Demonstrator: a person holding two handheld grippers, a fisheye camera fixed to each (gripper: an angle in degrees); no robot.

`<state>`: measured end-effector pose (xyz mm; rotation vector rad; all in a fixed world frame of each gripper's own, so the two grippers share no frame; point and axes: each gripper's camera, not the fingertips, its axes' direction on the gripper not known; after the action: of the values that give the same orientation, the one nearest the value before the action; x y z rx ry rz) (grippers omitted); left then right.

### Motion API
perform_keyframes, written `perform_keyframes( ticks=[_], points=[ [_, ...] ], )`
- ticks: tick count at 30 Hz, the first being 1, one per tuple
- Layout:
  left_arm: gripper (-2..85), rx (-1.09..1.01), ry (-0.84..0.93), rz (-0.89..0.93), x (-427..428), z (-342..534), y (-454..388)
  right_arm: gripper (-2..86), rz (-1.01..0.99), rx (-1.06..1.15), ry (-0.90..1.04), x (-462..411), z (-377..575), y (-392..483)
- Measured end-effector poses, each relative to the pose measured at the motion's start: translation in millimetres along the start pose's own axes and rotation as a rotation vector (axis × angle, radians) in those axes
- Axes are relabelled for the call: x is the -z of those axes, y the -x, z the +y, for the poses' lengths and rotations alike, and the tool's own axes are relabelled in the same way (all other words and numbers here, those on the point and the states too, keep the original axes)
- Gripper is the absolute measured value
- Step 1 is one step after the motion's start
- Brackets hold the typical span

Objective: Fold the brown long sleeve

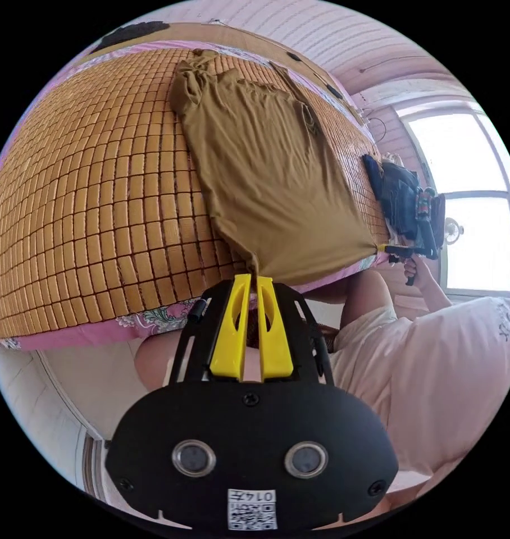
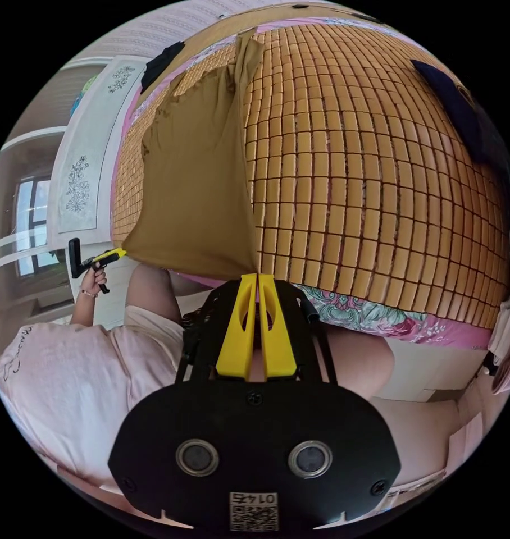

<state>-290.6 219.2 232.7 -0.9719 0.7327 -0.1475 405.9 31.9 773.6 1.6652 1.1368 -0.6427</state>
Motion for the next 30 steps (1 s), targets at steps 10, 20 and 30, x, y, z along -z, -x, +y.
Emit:
perform_keyframes(
  ticks=[10,20,30],
  points=[
    [7.2,-0.111,0.031,-0.264,-34.8,26.2,-15.1,1.6,0.128,-0.063,-0.146,-17.7,38.7,-33.6],
    [0.6,-0.114,0.186,-0.233,-88.5,-18.8,-4.0,2.5,0.243,-0.096,-0.163,-49.2,35.2,-52.3],
    [3.3,0.029,0.043,-0.044,-30.3,-16.4,29.9,0.5,0.065,-0.052,-0.127,-34.0,77.3,-85.9]
  ],
)
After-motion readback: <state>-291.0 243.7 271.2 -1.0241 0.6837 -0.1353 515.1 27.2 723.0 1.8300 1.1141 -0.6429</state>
